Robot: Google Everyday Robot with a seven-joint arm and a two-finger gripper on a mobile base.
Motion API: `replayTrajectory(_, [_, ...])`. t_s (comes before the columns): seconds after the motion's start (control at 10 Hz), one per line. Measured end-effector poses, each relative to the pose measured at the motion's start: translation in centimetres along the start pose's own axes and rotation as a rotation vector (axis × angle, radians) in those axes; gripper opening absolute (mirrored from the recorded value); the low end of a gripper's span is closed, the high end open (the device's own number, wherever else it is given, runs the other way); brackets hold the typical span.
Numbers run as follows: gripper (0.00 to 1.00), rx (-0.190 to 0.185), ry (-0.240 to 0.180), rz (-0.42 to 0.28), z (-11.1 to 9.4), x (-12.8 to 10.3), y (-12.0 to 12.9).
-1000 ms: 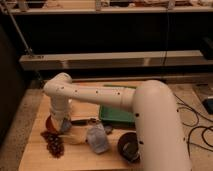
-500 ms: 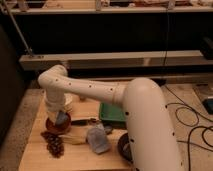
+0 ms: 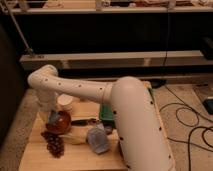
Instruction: Wipe red bowl with sponge
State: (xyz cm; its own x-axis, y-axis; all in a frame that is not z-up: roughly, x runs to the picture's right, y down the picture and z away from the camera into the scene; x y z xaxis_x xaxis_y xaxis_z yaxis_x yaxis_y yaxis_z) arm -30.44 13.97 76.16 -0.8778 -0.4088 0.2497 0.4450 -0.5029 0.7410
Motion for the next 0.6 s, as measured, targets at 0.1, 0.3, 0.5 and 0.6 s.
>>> replayTrajectory(0.1, [0.04,-0.001,0.0,-0.007,0.0,0.0,-0.3])
replayTrajectory(0.3, [0.04,-0.001,-0.003,-0.015,0.5,-0.5,-1.2])
replayTrajectory(0.5, [0.04,-0.001,-0.016,-0.016,1.4,-1.6,-2.2])
replayTrajectory(0.6, [0.04,-0.001,-0.024,-0.012,1.8,-2.3,-2.4])
